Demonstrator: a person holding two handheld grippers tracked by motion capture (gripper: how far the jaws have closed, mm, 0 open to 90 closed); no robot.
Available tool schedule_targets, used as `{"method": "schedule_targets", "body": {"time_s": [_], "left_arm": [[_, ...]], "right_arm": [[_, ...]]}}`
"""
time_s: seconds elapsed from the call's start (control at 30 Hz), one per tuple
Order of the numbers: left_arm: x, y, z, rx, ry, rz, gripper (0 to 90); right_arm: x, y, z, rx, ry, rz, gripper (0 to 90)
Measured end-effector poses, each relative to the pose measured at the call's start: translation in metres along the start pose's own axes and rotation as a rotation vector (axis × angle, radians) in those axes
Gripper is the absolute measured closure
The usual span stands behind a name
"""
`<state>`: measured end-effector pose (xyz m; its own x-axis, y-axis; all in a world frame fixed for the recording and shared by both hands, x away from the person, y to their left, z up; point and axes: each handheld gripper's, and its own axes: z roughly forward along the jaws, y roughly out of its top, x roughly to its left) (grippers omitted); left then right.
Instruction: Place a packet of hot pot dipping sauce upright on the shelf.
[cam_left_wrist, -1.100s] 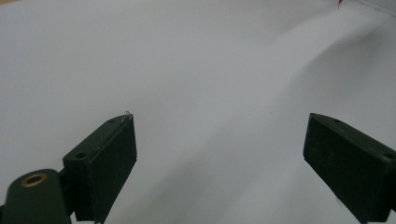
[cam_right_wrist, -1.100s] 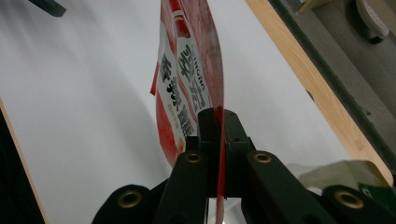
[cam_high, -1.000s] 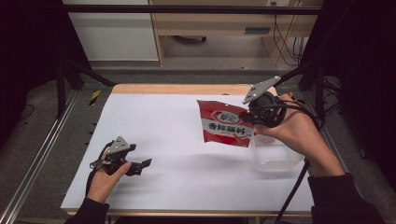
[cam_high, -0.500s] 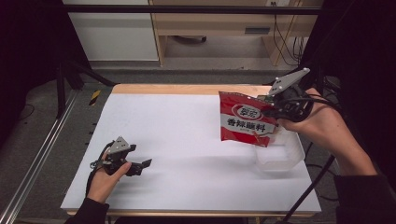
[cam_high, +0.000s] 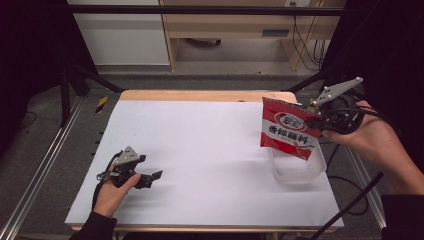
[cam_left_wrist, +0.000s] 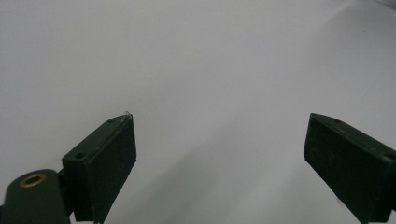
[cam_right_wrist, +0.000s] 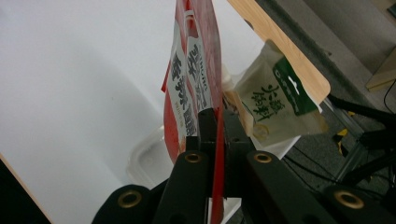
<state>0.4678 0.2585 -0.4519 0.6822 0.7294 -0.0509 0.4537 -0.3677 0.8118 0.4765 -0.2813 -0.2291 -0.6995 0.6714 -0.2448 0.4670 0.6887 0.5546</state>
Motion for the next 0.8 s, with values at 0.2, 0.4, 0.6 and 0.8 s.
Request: {"method": "schedule_targets", "body": {"time_s": [0.2,0.4,0.6,0.8], "left_arm": [[0.0,0.0,0.0,0.002,-0.002,0.001,9.3],[0.0,0.0,0.0,0.0,-0.004,0.001,9.3],[0.0,0.0,0.0,0.0,-0.005,0.003,9.3],[-0.001,0.0,0.001,0.0,-0.007,0.003,9.3]], "right_arm": [[-0.007,-0.013,-0.002,0.029,-0.012,0.021,90.0],[-0.011,-0.021,-0.003,0.042,-0.016,0.035,90.0],[-0.015,-0.028,-0.001,0.057,-0.017,0.045,90.0],[-0.016,-0.034,0.011,0.079,-0.007,0.059,90.0]]}}
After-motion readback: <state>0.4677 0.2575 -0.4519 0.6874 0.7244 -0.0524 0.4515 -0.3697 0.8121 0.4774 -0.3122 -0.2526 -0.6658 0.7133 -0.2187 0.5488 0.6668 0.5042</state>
